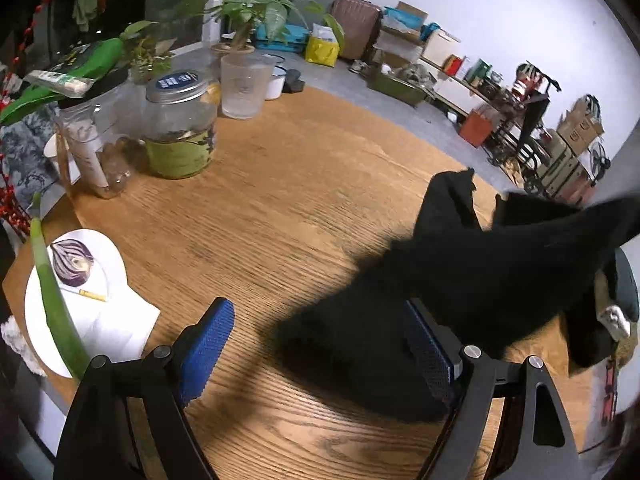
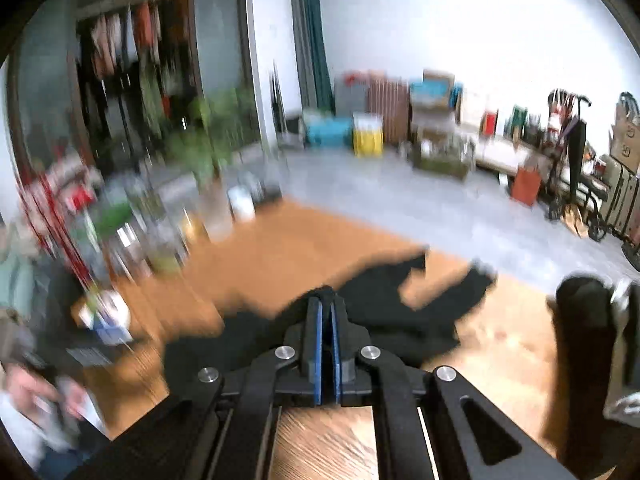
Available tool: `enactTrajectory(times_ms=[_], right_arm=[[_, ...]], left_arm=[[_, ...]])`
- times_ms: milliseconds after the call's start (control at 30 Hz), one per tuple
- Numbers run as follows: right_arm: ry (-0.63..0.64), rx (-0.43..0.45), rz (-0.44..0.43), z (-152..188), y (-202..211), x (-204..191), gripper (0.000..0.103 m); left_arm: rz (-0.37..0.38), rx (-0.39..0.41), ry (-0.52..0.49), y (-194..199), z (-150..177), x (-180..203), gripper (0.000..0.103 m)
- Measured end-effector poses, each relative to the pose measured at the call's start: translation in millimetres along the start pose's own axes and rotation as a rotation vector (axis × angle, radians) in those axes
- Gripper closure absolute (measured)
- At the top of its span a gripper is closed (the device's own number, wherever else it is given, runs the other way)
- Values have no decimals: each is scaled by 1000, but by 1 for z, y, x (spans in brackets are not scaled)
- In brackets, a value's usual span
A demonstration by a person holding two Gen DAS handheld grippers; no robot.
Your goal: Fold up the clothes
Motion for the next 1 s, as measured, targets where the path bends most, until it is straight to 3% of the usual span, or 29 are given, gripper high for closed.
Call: enactTrajectory(times_ms=[167, 300, 367, 400, 433, 467, 500, 567, 700, 800, 1000], right_arm=[[-63, 244, -54, -77, 102, 3, 99], [-107, 431, -71, -126, 174, 0, 99], [-130, 450, -34, -135, 178, 2, 95], [-146, 447, -8, -140, 176, 5, 84], [-164, 435, 21, -143, 173, 8, 35], [-198, 374, 61, -140, 159, 17, 0], [-250, 310, 102, -132, 142, 28, 3], [-322, 234, 99, -111, 124, 39, 5], [-370, 153, 77, -44, 111, 53, 4], [-321, 110, 72, 10, 107, 59, 4], [-78, 76, 127, 101, 131, 104, 5]], left_arm=[[90, -54, -64, -11, 7, 23, 18], [176, -48, -164, -7, 11, 56, 18], [221, -36, -236, -3, 14, 76, 18], [226, -39, -262, -3, 16, 82, 18], [231, -42, -288, -4, 18, 88, 18], [236, -45, -314, -5, 20, 95, 18], [238, -49, -338, -5, 22, 100, 18], [230, -66, -384, -6, 30, 105, 18], [230, -107, -437, -9, 46, 111, 18], [225, -136, -452, -12, 54, 115, 18], [188, -200, -477, -22, 81, 127, 18]])
Point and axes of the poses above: each gripper's, at about its wrist camera, not at the fingertips, and y roughly against the way its jaws point, x to its right, z to its underside, the point moved 9 cm from there along -y, roughly the way its jaws point, and after that the axes turned 13 degrees about z, right-handed, at the moved point
